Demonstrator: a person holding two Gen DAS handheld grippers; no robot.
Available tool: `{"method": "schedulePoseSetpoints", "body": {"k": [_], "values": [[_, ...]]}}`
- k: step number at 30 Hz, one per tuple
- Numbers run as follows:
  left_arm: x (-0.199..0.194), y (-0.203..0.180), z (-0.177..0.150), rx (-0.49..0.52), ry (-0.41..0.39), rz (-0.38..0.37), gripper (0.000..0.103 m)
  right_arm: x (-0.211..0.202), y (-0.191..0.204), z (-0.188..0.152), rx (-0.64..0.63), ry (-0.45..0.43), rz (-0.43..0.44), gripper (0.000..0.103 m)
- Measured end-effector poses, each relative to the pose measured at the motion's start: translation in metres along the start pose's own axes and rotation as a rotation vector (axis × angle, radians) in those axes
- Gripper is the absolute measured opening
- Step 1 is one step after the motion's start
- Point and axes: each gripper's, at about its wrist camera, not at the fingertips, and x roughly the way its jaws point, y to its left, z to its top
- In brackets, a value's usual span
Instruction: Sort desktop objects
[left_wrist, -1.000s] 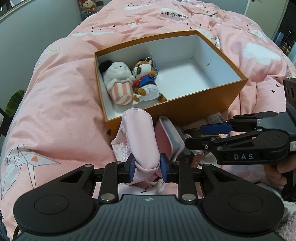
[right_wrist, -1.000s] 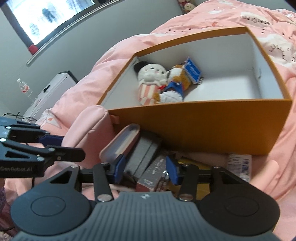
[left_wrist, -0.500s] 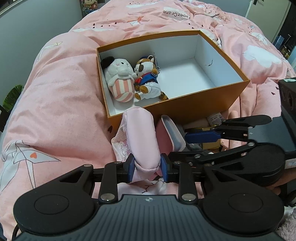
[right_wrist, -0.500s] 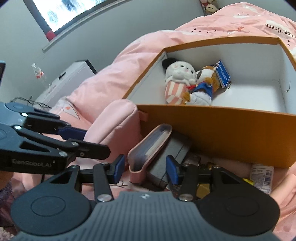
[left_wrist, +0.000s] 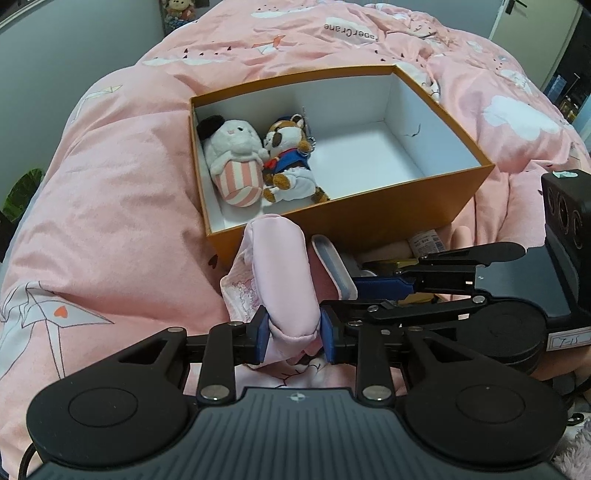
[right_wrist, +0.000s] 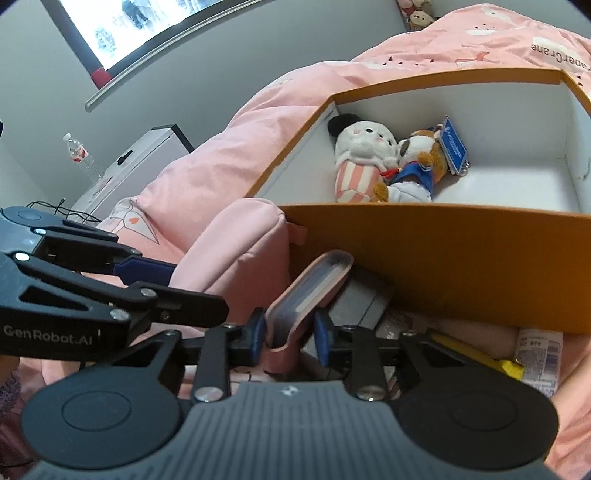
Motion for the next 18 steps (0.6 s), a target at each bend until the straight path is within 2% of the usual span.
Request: {"method": "schedulePoseSetpoints", "body": {"k": [4, 13, 18], "values": [[-0.007, -0.004, 0.003, -0.007, -0.004, -0.06, 0.032, -0.015, -0.007, -0.003, 0.036, -0.025, 0.021, 0.021], [-0.039, -0.029, 0.014, 0.06, -0.09, -0.121, 0.03, -0.07, -0.02, -0.005, 0.096, -0.122, 0.095, 0.021], [-0.051, -0.043, 0.02, 0.093, -0.111, -0.18, 0.03, -0.097, -0.045, -0.009, 0.208, -0.147, 0.14, 0.021]]}}
